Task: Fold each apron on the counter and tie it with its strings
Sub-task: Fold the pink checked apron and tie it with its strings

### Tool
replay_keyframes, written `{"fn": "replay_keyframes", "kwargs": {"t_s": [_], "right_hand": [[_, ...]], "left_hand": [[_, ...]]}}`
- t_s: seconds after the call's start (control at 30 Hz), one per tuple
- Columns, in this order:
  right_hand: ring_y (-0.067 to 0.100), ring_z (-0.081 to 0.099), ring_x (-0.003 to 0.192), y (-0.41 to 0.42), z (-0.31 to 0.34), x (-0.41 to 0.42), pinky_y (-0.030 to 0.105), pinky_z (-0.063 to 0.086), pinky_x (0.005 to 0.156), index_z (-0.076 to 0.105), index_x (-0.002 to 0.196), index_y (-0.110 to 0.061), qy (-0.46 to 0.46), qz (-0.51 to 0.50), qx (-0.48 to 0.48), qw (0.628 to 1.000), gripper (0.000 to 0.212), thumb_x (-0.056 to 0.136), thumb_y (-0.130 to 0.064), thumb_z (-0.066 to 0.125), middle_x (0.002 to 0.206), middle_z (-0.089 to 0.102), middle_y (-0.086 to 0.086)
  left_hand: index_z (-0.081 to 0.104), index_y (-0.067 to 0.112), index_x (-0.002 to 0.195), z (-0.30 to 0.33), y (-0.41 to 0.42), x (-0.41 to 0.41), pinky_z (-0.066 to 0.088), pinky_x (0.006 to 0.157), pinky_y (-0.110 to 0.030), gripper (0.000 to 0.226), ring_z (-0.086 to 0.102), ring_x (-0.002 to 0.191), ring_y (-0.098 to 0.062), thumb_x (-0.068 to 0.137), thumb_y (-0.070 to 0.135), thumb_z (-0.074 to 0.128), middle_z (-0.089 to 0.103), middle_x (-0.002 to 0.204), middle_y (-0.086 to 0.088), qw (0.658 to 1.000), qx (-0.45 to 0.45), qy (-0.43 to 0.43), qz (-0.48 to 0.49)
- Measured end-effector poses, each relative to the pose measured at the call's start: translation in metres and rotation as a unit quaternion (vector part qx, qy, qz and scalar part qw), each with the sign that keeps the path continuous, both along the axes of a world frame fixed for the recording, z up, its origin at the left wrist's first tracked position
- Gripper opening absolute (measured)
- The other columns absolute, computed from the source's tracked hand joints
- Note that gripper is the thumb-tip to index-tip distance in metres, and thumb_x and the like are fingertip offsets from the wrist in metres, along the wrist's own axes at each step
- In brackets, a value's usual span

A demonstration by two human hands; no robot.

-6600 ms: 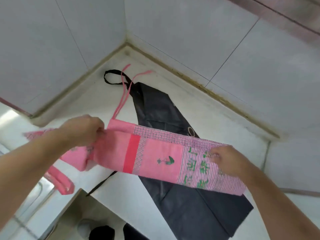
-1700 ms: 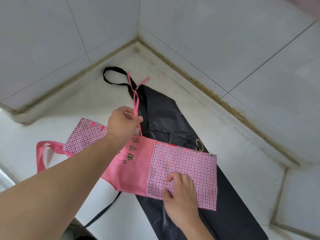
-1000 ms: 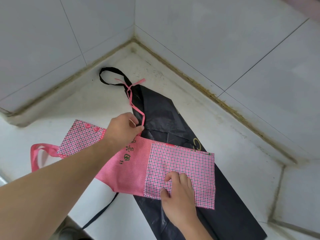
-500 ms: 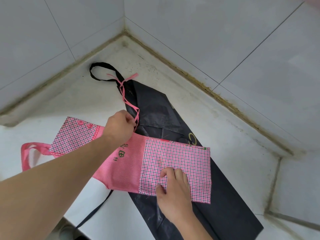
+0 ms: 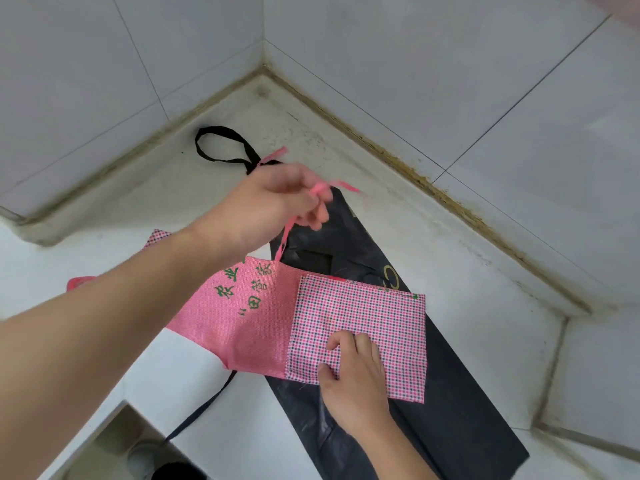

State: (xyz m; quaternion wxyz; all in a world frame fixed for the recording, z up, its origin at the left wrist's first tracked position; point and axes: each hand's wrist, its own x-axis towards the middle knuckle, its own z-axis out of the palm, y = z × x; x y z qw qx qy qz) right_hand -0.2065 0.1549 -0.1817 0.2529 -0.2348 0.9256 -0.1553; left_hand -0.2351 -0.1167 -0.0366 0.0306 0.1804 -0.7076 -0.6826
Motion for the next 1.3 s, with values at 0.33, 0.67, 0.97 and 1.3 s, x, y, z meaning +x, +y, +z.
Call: {"fn": "replay_keyframes", "kwargs": {"t_s": [0.33, 0.67, 0.97, 1.3], "right_hand": [[0.005, 0.036, 0.109, -0.004, 0.009, 0.002, 0.029, 0.043, 0.103, 0.035, 0.107, -0.040, 0.011, 0.004, 0.008, 1.000, 0.032, 0.091, -0.039, 0.063, 0.112, 0.037, -0.021], [0.013, 0.048, 0.104, 0.004, 0.015, 0.031, 0.035, 0.050, 0.091, 0.062, 0.115, -0.034, 0.153, 0.097, -0.025, 0.983, 0.028, 0.090, -0.038, 0.073, 0.109, 0.053, -0.013], [0.016, 0.052, 0.097, -0.009, 0.040, 0.035, 0.036, 0.045, 0.082, 0.070, 0.104, -0.023, 0.202, 0.074, -0.173, 0.961, 0.013, 0.095, -0.013, 0.069, 0.101, 0.057, -0.010], [0.028, 0.049, 0.117, 0.010, 0.043, 0.014, 0.051, 0.053, 0.094, 0.057, 0.127, -0.015, 0.222, -0.103, -0.027, 0.969, 0.078, 0.058, -0.009, 0.093, 0.127, 0.054, 0.007]], "left_hand": [[0.072, 0.030, 0.108, -0.079, 0.100, 0.125, 0.054, 0.094, -0.020, 0.041, 0.064, 0.107, -0.015, 0.089, 0.003, 0.047, 0.065, 0.133, 0.007, 0.769, -0.175, -0.342, -0.510], [0.062, 0.026, 0.101, -0.107, 0.097, 0.095, 0.043, 0.064, -0.020, 0.013, 0.062, 0.086, -0.009, 0.100, 0.019, 0.051, 0.069, 0.100, 0.007, 0.936, -0.151, -0.316, 0.033], [0.064, -0.007, 0.102, -0.078, 0.100, 0.093, 0.065, 0.078, -0.054, 0.026, 0.076, 0.083, -0.041, 0.099, 0.018, 0.067, 0.074, 0.090, -0.027, 0.918, 0.234, -0.307, 0.089], [0.064, 0.007, 0.086, -0.054, 0.009, 0.125, 0.046, 0.057, -0.032, 0.023, 0.061, 0.066, -0.025, 0.100, 0.022, 0.055, 0.065, 0.075, -0.007, 0.925, -0.181, -0.317, 0.102]]}}
